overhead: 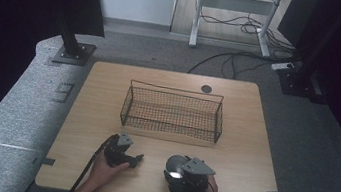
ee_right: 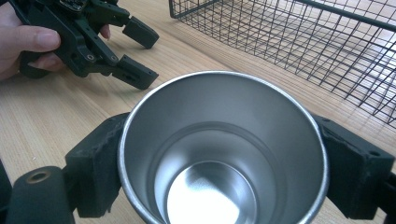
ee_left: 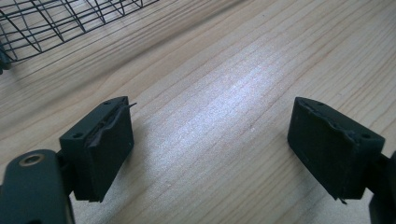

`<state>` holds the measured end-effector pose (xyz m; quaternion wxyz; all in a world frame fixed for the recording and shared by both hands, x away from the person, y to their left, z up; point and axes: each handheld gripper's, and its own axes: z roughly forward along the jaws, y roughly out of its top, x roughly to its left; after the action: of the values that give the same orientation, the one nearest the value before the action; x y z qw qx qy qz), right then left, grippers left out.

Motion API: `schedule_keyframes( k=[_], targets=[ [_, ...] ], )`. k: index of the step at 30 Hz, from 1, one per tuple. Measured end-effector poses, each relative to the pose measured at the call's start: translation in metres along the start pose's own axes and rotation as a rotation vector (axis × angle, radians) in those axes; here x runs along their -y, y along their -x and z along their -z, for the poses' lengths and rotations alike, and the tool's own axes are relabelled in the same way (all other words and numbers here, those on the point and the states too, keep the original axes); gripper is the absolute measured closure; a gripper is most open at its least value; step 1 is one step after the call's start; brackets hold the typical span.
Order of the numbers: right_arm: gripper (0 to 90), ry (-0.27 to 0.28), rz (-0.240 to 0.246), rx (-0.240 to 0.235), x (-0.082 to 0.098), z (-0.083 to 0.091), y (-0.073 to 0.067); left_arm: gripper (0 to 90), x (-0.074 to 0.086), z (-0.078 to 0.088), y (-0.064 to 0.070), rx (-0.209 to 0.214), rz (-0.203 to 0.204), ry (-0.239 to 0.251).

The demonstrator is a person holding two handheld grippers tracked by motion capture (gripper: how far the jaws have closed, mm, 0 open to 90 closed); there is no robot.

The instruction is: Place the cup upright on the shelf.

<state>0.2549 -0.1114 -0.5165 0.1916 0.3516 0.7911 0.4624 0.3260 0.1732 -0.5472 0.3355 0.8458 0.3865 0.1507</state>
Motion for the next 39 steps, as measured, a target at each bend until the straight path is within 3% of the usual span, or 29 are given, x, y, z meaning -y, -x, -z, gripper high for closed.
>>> schedule_keyframes(
  k=[9,18,25,34,39],
  targets=[
    [13.1,-0.003,-0.001,-0.022,-0.001,0.001,0.005,14.2,0.000,0.000,0.000,0.000,0.000,0.000],
    [13.2,0.034,-0.016,-0.035,-0.007,0.011,0.012,14.2,0.000,0.000,0.000,0.000,0.000,0.000],
    [13.3,0.070,-0.010,-0.044,-0.018,0.021,0.022,14.2,0.000,0.000,0.000,0.000,-0.001,0.000],
    [13.3,0.098,-0.041,-0.033,-0.031,0.029,0.035,14.2,0.000,0.000,0.000,0.000,0.002,0.001],
    [13.3,0.108,-0.027,-0.035,-0.040,0.032,0.037,14.3,0.000,0.000,0.000,-0.001,-0.001,-0.001]
  ],
)
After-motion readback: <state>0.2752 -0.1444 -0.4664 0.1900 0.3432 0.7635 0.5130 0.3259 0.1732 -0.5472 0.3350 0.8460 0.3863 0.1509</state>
